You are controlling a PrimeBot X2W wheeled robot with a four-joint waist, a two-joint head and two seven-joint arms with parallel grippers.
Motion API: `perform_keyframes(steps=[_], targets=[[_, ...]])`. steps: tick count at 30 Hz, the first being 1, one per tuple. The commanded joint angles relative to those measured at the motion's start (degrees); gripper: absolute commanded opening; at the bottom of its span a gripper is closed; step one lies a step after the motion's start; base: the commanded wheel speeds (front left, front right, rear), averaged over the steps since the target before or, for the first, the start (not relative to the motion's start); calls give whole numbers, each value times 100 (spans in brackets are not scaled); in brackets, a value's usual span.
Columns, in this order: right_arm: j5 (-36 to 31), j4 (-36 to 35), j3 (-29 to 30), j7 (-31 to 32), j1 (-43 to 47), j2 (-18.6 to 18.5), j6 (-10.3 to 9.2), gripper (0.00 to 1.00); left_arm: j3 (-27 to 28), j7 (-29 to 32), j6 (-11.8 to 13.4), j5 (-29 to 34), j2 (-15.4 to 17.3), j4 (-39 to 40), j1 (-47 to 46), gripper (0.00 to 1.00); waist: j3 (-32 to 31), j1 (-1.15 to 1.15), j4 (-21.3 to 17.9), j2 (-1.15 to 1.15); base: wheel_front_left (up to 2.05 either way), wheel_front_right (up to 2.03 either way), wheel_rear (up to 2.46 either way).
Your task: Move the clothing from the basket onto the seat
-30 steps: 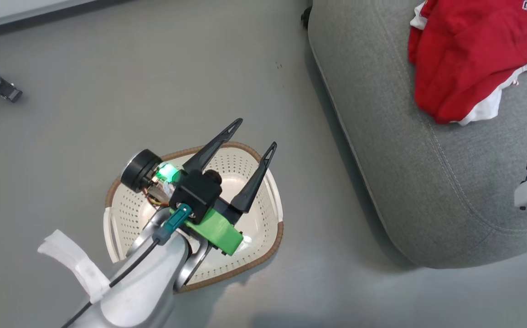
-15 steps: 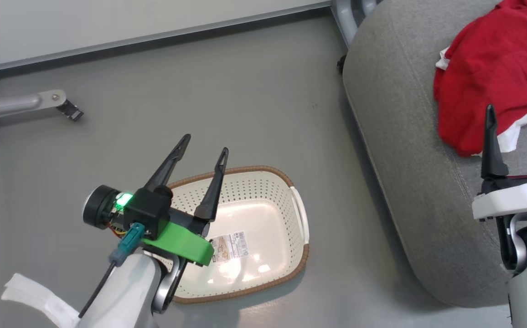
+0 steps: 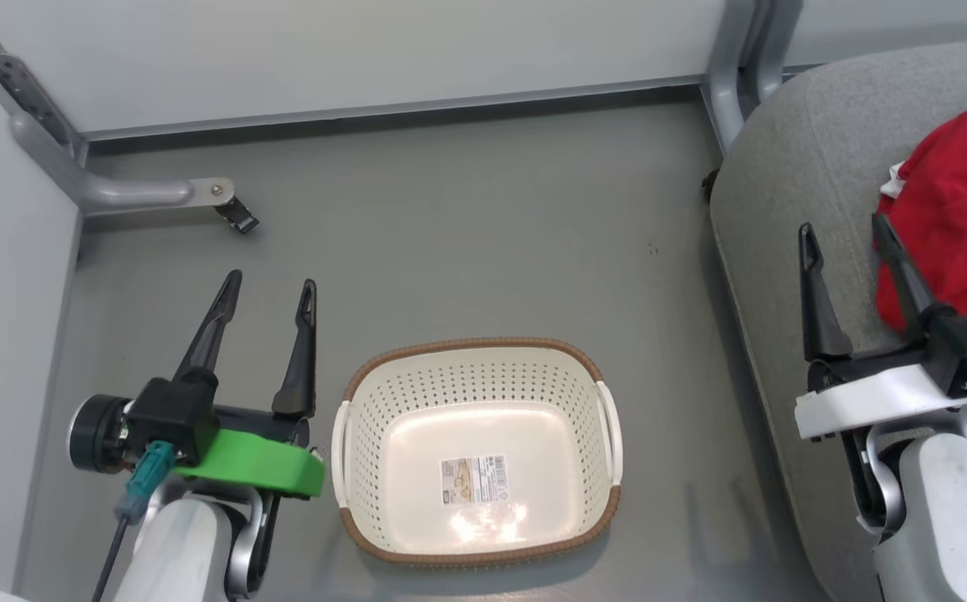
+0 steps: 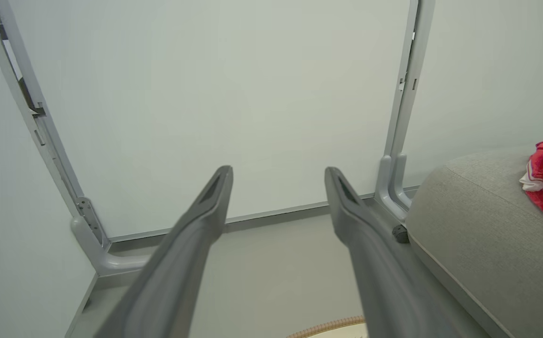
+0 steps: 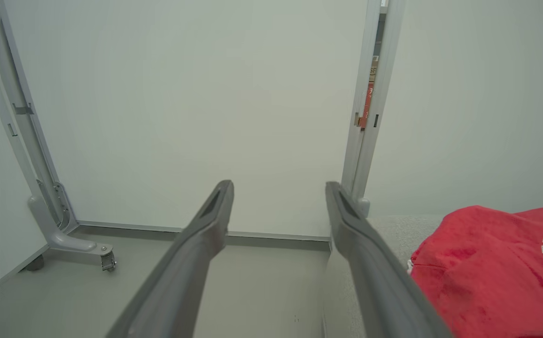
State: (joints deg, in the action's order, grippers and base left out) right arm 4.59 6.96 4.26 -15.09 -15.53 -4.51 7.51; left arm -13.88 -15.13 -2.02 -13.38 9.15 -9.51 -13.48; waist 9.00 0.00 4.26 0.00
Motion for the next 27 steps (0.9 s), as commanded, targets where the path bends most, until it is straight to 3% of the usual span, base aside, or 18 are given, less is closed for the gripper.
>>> perform_keyframes(steps=[1, 14, 27], targets=[[26, -8, -23, -10, 121, 8, -4, 100, 102, -3, -31, 76, -47, 28, 141, 100, -197, 0, 197, 0, 0, 0, 0], [47, -79, -204, -10, 870, 150, -4, 100, 865, -2, -190, 373, -354, 14, 752, 100, -565, 0, 410, 0, 0, 0, 0], [364, -186, -243, -10, 1497, 154, -4, 100, 953, -2, -363, 468, -526, -204, 1010, 100, -780, 0, 514, 0, 0, 0, 0]])
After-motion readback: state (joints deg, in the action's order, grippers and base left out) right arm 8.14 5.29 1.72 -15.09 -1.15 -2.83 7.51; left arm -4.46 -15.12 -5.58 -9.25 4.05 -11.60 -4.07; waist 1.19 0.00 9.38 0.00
